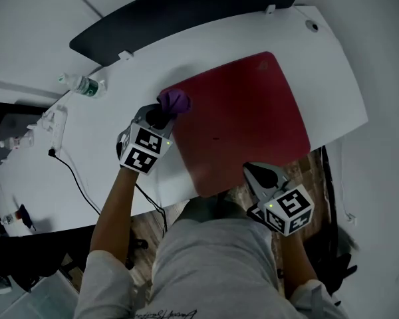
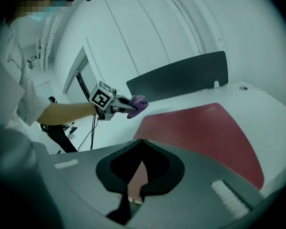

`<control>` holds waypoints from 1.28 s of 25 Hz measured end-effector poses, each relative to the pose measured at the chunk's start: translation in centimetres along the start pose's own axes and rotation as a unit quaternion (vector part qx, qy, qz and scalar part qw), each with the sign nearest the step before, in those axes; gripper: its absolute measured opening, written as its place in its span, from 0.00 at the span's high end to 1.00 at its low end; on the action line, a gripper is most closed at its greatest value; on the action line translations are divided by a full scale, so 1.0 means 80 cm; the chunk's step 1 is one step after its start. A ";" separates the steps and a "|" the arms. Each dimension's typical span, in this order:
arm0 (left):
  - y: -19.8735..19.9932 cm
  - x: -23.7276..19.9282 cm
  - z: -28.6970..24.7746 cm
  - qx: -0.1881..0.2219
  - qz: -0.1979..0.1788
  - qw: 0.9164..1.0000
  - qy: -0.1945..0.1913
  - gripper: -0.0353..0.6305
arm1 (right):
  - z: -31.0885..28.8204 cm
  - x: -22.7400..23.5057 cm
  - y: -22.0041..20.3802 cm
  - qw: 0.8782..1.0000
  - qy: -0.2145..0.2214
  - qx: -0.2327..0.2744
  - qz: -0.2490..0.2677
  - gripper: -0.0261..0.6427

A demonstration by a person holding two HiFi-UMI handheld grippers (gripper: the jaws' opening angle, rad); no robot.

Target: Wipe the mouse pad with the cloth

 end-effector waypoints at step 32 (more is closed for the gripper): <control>0.004 -0.011 -0.135 -0.104 -0.106 0.986 -0.074 0.80 | -0.011 0.021 -0.031 0.998 -0.028 -0.015 -0.049 0.95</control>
Point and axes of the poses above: the fingertips, and each gripper's own axes: z backward along the fingers, x to its right, y out of its top, the point moved 10 cm from there along z, backward along the fingers, and after that the axes turned 1 degree about y, right-handed, at the moved point
